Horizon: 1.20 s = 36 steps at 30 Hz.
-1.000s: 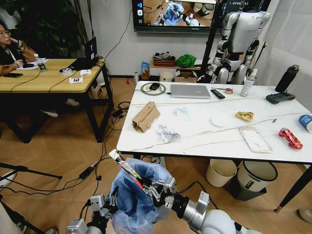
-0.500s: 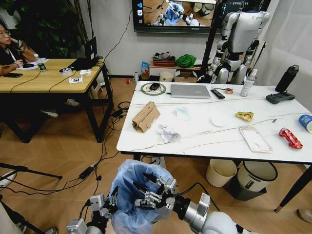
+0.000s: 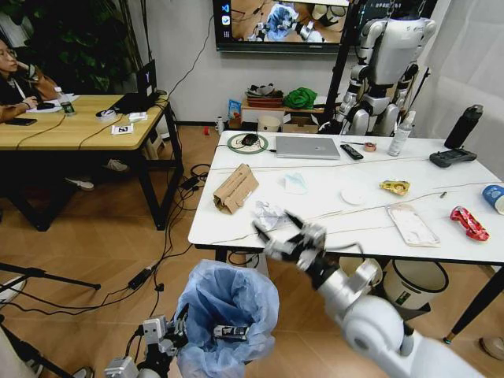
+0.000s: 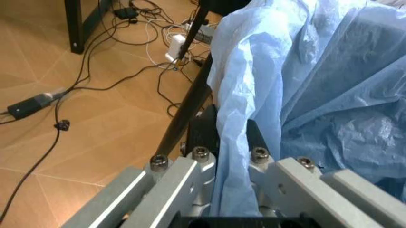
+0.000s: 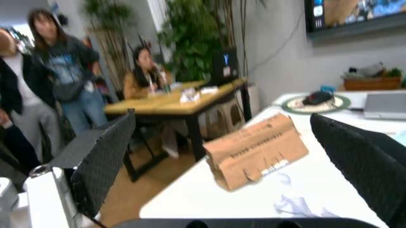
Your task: Pick up the trash bin and place the trash from the table into it.
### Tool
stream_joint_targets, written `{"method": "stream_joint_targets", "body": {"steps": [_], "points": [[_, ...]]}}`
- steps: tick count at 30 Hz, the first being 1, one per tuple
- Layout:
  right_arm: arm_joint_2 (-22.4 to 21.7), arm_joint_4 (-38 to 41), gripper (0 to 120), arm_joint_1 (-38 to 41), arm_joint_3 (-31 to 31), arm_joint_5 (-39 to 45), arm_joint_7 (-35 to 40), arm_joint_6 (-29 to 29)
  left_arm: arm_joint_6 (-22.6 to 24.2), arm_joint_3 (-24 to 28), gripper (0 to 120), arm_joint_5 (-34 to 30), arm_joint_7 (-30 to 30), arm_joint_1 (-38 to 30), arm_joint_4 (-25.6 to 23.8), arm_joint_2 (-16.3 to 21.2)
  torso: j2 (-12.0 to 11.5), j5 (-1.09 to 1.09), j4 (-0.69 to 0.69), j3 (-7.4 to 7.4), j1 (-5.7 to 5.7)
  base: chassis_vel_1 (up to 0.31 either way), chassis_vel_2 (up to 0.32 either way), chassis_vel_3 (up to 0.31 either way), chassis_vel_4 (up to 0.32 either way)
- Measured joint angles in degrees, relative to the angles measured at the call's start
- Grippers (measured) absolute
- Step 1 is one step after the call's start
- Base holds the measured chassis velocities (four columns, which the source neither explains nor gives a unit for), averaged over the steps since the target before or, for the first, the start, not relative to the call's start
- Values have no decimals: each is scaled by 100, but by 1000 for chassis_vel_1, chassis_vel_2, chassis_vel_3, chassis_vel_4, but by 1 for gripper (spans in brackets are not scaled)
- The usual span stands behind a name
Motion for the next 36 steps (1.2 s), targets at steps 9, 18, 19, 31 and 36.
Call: {"method": "stream_joint_targets", "body": {"steps": [9,18,19,31,36], "points": [[75,-429,100,688,3,66,-158,-1174,-21,-24,0,58,9,72,-114,-87,0,0,0,0,0,0,0,0,0],[39,-1055,100,1040,-45,102,-677,-1404,-47,-106,0,84,16,129,-190,-129,0,0,1,0,0,0,0,0,0],[35,-1101,100,1047,-54,68,-710,-1419,-48,-108,0,87,17,133,-191,-135,0,0,0,0,0,0,0,0,0],[89,-1812,100,1424,-275,-422,-927,-1418,-90,-118,0,123,27,159,-211,-202,0,0,0,0,0,0,0,0,0],[113,-2015,100,1607,-378,-446,-1003,-1395,-93,-146,0,124,28,165,-210,-208,0,0,0,0,0,0,0,0,0]]}}
